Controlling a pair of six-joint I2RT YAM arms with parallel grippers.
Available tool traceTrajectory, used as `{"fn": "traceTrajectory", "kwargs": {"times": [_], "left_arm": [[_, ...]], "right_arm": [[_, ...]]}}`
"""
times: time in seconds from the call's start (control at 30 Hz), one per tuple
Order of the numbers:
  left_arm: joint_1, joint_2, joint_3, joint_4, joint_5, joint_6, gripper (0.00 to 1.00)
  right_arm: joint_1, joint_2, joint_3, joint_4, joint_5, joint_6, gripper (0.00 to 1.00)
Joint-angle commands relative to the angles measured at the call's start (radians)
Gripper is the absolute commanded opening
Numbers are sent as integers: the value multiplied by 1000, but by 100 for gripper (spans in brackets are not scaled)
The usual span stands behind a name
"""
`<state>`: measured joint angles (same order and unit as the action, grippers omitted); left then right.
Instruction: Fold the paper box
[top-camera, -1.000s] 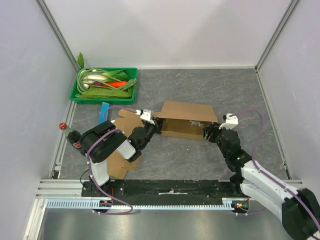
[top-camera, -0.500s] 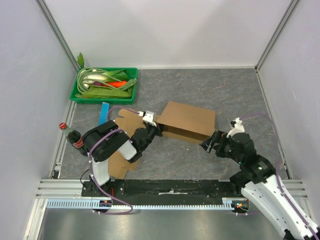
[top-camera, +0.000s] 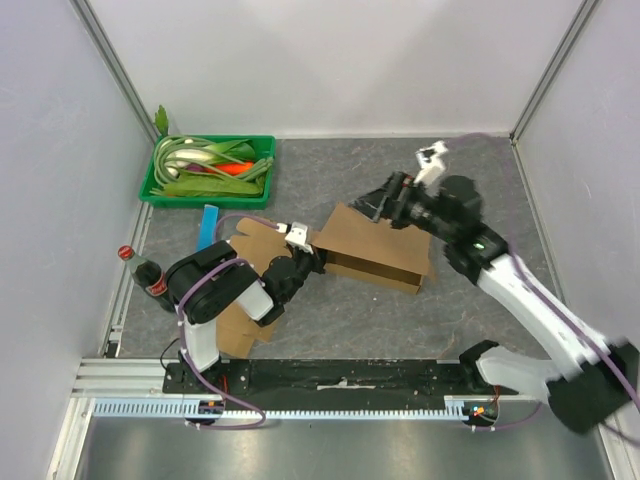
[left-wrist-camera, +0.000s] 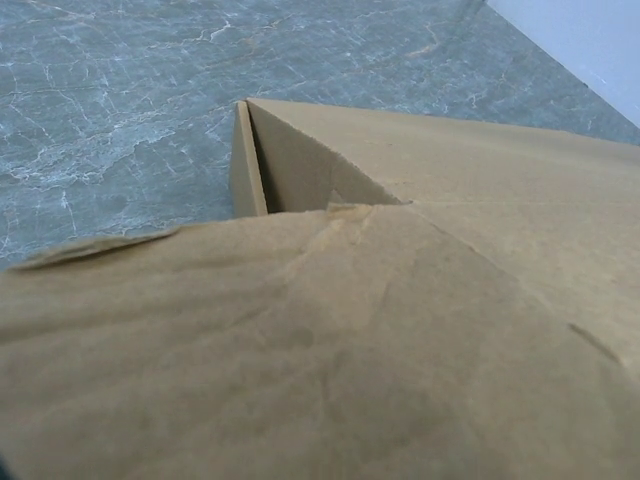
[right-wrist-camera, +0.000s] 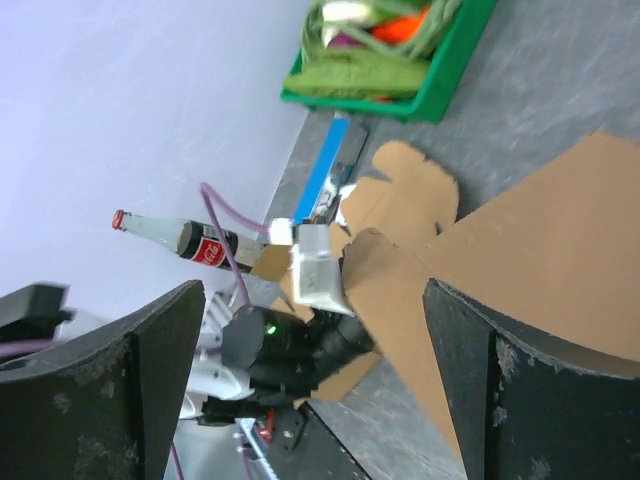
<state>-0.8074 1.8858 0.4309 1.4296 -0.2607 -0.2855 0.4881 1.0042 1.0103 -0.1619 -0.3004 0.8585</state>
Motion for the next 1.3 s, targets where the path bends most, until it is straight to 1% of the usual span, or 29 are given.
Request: {"fn": "traceTrajectory", "kwargs": {"times": [0.0,0.03,0.07,0.13,0.17,0.2,0.27,0.3,0.33,0.37,0.4,0.43,0.47,0.5,0.57,0.6,0.63,0.7,0.77,0.83,0.87,0.9,0.93,0.97,1.03,1.1,1.17,1.2,1.27], "left_arm": [[-13,-28,-34,143,-18,-38,13],[-13,-60,-38,125,-29,-47,16],[-13,-80,-47,70,-38,-69,27],[-12,-175,-57,-35,-22,-104,39],[-10,-219,-63,-100,-6,-179,42],[-10,-259,-61,-280,0,-219,46],[-1,-386,-37,-482,78,-318,53],[2,-424,-24,-676,93,-349,55],[5,-468,-12,-789,116,-389,57],[10,-541,3,-869,173,-450,57],[8,-594,3,-938,204,-464,57],[10,-641,-3,-1072,231,-481,58],[13,-695,-32,-1124,297,-506,58],[14,-831,-46,-1181,329,-500,59],[14,-972,-55,-1390,377,-478,59],[14,-1093,-47,-1473,388,-475,60],[14,-1158,-34,-1624,400,-459,59],[14,-1253,20,-1742,428,-443,58],[14,-1352,86,-1840,471,-416,53],[17,-1346,114,-1793,518,-397,51],[27,-1297,147,-1714,549,-386,50],[34,-1241,170,-1675,563,-386,49],[45,-1179,201,-1640,581,-383,44],[69,-1040,266,-1600,610,-388,41],[89,-922,302,-1433,638,-409,37],[108,-771,322,-1268,656,-434,36],[128,-620,356,-1241,690,-443,35],[131,-578,364,-1206,716,-442,34],[139,-512,384,-1221,726,-420,31]], "right_arm": [[3,195,-204,571,-212,266,98],[4,215,-220,606,-204,269,98],[4,234,-242,651,-204,292,98],[4,280,-343,813,-200,367,98],[4,293,-367,840,-195,370,98],[4,316,-404,857,-191,373,98],[7,336,-443,949,-189,398,98],[6,350,-467,966,-180,398,98],[6,359,-475,987,-177,395,98],[6,370,-483,996,-177,381,98],[6,390,-486,1001,-180,373,98],[6,401,-486,1004,-183,369,98],[6,415,-489,1013,-186,363,98],[6,419,-490,1021,-190,363,98],[4,424,-489,1013,-194,347,98],[0,425,-486,1007,-198,330,98],[-3,422,-481,978,-204,320,98],[-9,407,-478,957,-212,306,98],[-13,381,-470,876,-215,260,98],[-14,315,-476,741,-218,167,98],[-13,283,-496,684,-198,139,98],[-16,211,-507,629,-181,116,98],[-17,176,-518,555,-175,93,98],[-19,142,-542,526,-171,70,98],[-31,67,-565,471,-174,59,98],[-61,33,-599,444,-201,54,98],[-83,4,-642,482,-221,68,98],[-100,-7,-650,487,-211,68,98],[-114,-13,-648,486,-226,62,98]]}}
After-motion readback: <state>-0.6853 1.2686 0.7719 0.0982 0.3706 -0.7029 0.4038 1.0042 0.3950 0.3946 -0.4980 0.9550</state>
